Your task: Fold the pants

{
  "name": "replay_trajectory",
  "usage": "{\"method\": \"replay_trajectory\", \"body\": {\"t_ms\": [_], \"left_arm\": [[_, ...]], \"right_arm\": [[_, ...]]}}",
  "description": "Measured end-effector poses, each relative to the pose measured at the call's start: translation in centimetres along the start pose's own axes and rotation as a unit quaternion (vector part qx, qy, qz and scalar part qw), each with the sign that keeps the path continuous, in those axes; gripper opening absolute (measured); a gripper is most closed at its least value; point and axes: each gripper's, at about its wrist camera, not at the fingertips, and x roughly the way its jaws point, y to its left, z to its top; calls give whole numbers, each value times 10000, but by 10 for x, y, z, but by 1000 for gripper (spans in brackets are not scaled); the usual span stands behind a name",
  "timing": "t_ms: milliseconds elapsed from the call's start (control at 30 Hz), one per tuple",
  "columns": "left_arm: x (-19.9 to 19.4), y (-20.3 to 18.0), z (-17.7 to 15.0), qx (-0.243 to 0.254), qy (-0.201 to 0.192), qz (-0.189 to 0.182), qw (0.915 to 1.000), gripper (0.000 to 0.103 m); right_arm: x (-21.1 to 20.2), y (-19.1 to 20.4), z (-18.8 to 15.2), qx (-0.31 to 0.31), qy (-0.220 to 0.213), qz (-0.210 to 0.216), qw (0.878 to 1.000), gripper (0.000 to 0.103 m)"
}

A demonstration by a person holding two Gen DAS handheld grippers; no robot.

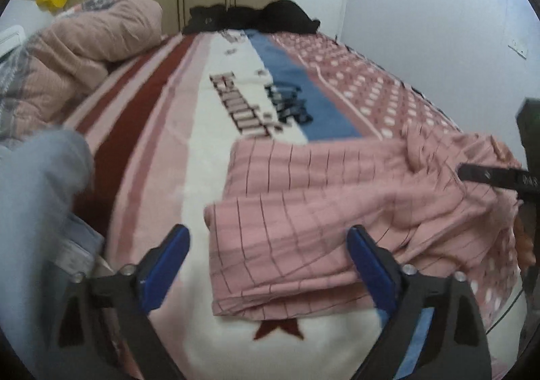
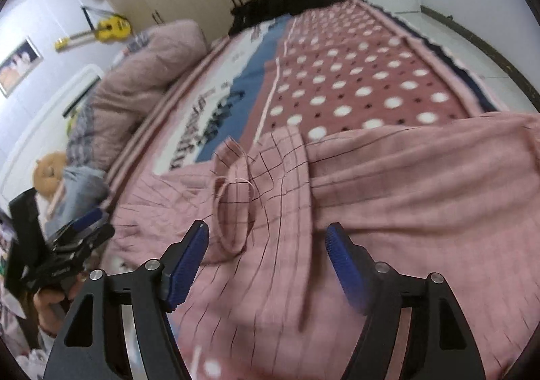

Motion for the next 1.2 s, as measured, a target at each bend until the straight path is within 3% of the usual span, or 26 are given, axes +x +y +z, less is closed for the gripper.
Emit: {"method": "replay_trajectory", "body": {"t_ms": [33, 67, 100, 133, 200, 300, 400, 533, 567, 600, 633, 667, 733, 800, 967, 1000, 1033, 1067, 1133, 1200], "left_arm": [[3, 2, -6, -42, 92, -143, 9998, 53], [4, 3, -9, -55, 125, -192, 9997, 42], [1, 3, -12, 5, 90, -126, 9999, 24], [-1, 2, -14, 69, 33, -70, 9999, 11], [-11, 6, -20, 65, -69, -78, 9999, 4], [-26, 10, -31, -30, -123, -89, 9999, 3], [-31, 11, -40, -65, -110, -137, 9998, 2], [-41, 15, -41, -155, -237, -197, 9994, 2], [-46, 15, -39, -125, -304, -194, 9993, 6], [-49, 13, -34, -51, -357, -124, 9993, 20], [-50, 11, -30, 21, -393, -59, 9992, 46], [-52, 7, -26, 110, -503, -35, 9987, 54], [-49, 2, -16, 185, -573, -185, 9980, 58], [-42, -3, -5, 206, -565, -267, 9978, 59], [-8, -11, 8, 407, -374, -289, 9981, 60], [-2, -10, 9, 417, -298, -310, 9982, 55], [0, -10, 7, 425, -259, -380, 9980, 23], [1, -10, 5, 450, -182, -496, 9976, 6], [-6, -12, -4, 536, -215, -550, 9968, 1], [-15, -17, -13, 728, -278, -432, 9960, 0]], "right_arm": [[5, 0, 0, 25, 24, -33, 10000, 63], [8, -1, -1, 62, 10, -39, 10000, 40], [8, -1, -2, 90, 12, -5, 10000, 25], [6, -1, -4, 106, 3, 57, 9999, 4], [-7, 2, -9, 49, -187, 103, 9998, 3], [-30, 0, -16, 127, -387, 41, 9992, 2], [-41, -7, -23, 223, -272, -42, 9994, 2], [-48, -3, -30, 4, -139, -511, 9986, 6], [-53, -2, -29, -21, -212, -550, 9983, 7], [-59, 0, -27, -64, -304, -580, 9978, 8], [-66, 5, -22, -141, -438, -598, 9971, 19], [-71, 8, -18, -202, -523, -580, 9967, 36], [-74, 18, -7, -380, -565, -403, 9969, 47], [-63, 27, 4, -508, -396, -139, 9978, 47], [1, 32, 15, -473, 578, 286, 9968, 50], [14, 31, 15, -434, 698, 366, 9959, 50], [20, 29, 14, -398, 716, 463, 9956, 49], [23, 28, 14, -380, 671, 555, 9955, 36], [21, 27, 12, -410, 538, 728, 9950, 7], [10, 26, 8, -398, 358, 840, 9950, 6]]}}
